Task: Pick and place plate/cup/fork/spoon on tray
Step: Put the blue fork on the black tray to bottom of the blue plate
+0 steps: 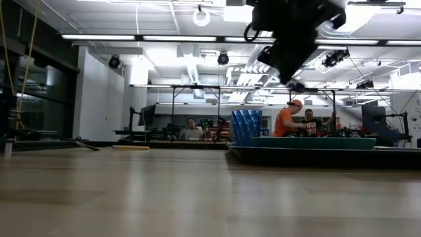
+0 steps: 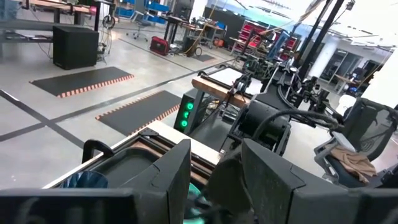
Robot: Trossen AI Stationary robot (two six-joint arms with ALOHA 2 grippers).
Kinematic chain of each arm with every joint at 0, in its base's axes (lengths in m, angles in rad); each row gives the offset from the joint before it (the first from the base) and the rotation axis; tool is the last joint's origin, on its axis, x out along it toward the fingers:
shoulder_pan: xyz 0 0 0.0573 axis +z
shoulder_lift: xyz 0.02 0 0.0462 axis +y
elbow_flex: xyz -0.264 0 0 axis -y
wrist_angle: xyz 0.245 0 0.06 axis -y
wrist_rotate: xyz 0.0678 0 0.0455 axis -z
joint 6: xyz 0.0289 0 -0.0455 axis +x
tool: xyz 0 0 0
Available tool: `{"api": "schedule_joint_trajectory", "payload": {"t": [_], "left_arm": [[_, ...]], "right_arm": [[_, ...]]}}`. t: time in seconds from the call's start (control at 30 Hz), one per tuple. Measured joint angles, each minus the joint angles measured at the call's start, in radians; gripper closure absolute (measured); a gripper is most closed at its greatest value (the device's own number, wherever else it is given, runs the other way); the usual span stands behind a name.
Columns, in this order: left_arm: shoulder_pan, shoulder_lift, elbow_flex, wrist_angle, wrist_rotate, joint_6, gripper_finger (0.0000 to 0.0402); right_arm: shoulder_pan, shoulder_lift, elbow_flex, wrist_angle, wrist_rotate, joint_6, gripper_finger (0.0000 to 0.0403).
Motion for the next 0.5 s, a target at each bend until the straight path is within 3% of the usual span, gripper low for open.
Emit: {"api": "schedule_joint_trajectory", "payload": {"t": [0.1, 0.23, 0.5], "left_arm": [[0.0, 0.0, 0.0, 0.0, 0.0, 0.0, 0.0271], [0.0, 0.0, 0.0, 0.001, 0.0, -0.002, 0.0271], [0.0, 0.0, 0.0, 0.015, 0.0, -0.011, 0.0271]], "right_arm": [[0.018, 0.028, 0.0, -0.056, -0.09, -0.102, 0.0403], [0.042, 0.101, 0.0, -0.098, -0.076, -0.222, 0.0403], [0.072, 0.247, 0.0, -0.065, -0.093, -0.305, 0.0403]]}}
